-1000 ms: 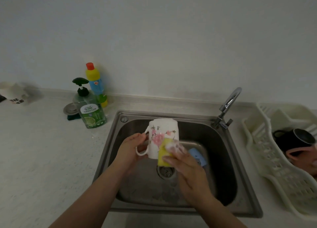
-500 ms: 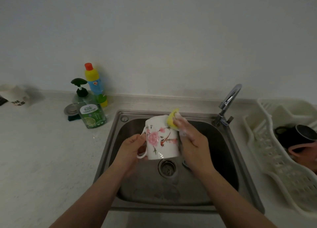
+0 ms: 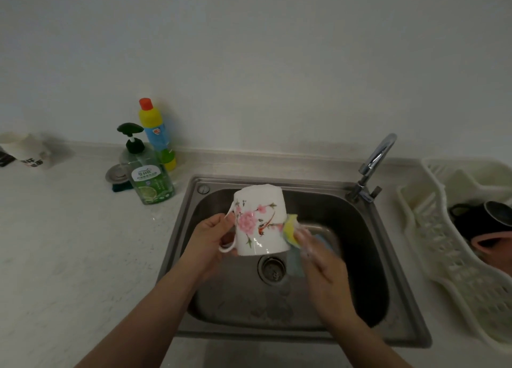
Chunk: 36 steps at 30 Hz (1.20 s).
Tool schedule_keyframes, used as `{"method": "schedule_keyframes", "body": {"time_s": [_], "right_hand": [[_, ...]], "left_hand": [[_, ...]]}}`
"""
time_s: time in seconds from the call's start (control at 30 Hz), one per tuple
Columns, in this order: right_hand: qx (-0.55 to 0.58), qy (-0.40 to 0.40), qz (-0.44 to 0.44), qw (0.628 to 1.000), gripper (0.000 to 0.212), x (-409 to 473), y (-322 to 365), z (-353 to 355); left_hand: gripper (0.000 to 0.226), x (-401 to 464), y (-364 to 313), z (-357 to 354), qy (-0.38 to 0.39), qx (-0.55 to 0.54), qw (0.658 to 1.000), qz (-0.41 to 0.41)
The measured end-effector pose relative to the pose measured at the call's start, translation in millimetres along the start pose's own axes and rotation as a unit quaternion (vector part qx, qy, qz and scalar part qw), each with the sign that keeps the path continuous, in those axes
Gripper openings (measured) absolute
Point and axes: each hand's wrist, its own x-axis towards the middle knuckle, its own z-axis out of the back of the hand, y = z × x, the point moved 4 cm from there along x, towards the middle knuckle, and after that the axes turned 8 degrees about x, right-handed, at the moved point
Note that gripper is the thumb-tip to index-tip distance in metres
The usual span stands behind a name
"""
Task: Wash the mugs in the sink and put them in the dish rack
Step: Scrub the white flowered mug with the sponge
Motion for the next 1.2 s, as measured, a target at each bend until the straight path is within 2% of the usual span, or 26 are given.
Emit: {"method": "schedule_keyframes", "body": {"time_s": [0.13,0.2,0.3,0.37,0.43,0.47,0.53,0.6,0.63,0.7,0.73,0.77,0.83,0.87,0.93,1.03,1.07,1.17,1.2], "right_hand": [[0.005,-0.026,0.011,1.000,0.036,44.2,11.7,-2.2],[-0.105,-0.005,0.098,0.990,0.036,29.5,17.5,-3.6],[-0.290,0.078,0.245,0.922,0.044,1.4,20.1,-11.6],[-0.381,0.080,0.271,0.880,0.048,25.4,20.2,-20.9],[-0.449,0.094,0.245,0.854,0.062,45.6,17.4,-29.7],[-0.467,0.115,0.244,0.842,0.063,42.4,14.8,-30.6],[-0.484,0.156,0.294,0.809,0.051,12.7,3.0,-27.1],[-0.477,0.179,0.334,0.793,0.045,-4.9,-5.8,-23.4],[-0.477,0.174,0.329,0.796,0.049,3.3,-6.5,-24.8],[-0.475,0.132,0.267,0.828,0.073,34.1,-5.1,-26.6],[-0.469,0.122,0.228,0.844,0.077,41.4,-1.2,-28.1],[-0.460,0.122,0.226,0.850,0.070,38.3,2.0,-30.9],[-0.436,0.156,0.280,0.841,0.045,8.5,-1.9,-33.4],[-0.421,0.176,0.301,0.837,0.039,-5.1,-5.2,-32.5],[-0.404,0.161,0.299,0.849,0.040,6.9,-4.0,-28.3],[-0.357,0.044,0.202,0.911,0.051,44.5,2.0,-20.2],[-0.348,0.047,0.198,0.915,0.051,39.1,2.7,-20.9],[-0.370,0.137,0.246,0.885,0.049,-5.3,-10.3,-21.4],[-0.352,0.150,0.251,0.889,0.047,-5.7,-12.3,-16.6]], "left_hand": [[0.044,0.8,-1.6,-5.0,0.008,0.042,0.999,-0.026],[0.047,1.5,-6.0,-5.7,0.009,0.066,0.997,-0.046],[0.034,0.7,-9.4,-7.0,0.006,0.129,0.988,-0.085],[0.031,0.4,-7.2,-11.3,-0.008,0.169,0.981,-0.091],[0.033,2.0,-4.9,-12.1,-0.034,0.188,0.977,-0.094],[0.033,3.2,-4.3,-10.6,-0.044,0.197,0.975,-0.095],[0.035,4.9,-3.4,-5.3,-0.052,0.207,0.972,-0.101],[0.035,4.2,-3.9,-4.2,-0.059,0.231,0.965,-0.113],[0.035,4.2,-4.3,-6.1,-0.061,0.252,0.958,-0.118],[0.037,3.8,-4.3,-10.7,-0.066,0.260,0.956,-0.120],[0.038,4.0,-3.5,-11.4,-0.071,0.247,0.959,-0.115],[0.039,3.9,-3.7,-11.0,-0.075,0.236,0.962,-0.113],[0.040,4.5,-3.6,-6.9,-0.075,0.226,0.965,-0.113],[0.040,3.8,-3.8,-5.2,-0.071,0.222,0.966,-0.116],[0.038,2.4,-5.3,-8.2,-0.060,0.226,0.965,-0.117],[0.034,3.6,-3.4,-12.3,-0.059,0.206,0.972,-0.093],[0.034,4.3,-2.8,-11.8,-0.062,0.194,0.975,-0.085],[0.033,2.7,-0.5,-6.7,-0.055,0.164,0.982,-0.074],[0.032,2.4,0.1,-6.2,-0.048,0.158,0.984,-0.070]]}}
